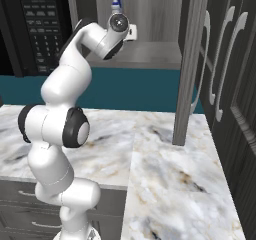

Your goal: Move the cutting board and knife to the sink. Then move spray from the cabinet to the counter.

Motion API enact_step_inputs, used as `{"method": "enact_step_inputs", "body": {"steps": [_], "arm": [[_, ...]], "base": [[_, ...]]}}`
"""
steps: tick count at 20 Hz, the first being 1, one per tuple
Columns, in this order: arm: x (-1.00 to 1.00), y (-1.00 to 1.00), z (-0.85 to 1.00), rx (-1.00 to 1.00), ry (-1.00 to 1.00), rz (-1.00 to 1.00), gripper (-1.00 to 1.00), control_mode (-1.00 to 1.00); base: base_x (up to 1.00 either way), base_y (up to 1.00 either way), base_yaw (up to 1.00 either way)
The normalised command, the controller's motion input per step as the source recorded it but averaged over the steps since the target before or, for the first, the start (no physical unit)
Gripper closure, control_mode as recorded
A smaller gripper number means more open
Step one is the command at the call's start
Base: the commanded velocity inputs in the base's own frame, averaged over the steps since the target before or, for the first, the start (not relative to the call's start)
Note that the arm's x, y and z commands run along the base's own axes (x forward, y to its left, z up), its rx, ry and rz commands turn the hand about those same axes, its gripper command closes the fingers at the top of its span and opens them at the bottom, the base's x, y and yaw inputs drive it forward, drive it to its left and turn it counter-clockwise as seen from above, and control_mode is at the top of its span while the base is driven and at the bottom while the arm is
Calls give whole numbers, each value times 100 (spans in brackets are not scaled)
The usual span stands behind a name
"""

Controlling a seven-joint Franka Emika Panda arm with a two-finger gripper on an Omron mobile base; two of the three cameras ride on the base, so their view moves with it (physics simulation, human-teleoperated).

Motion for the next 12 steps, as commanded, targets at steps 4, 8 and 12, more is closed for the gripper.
{"method": "enact_step_inputs", "body": {"steps": [4, 8, 12], "arm": [[11, 0, -4, 0, -5, 0, -100, -100], [10, 0, -1, 0, -5, 0, -100, -100], [8, 0, 0, 0, -3, 0, -100, -100]], "base": [[0, 0, 0], [0, 0, 0], [0, 0, 0]]}}
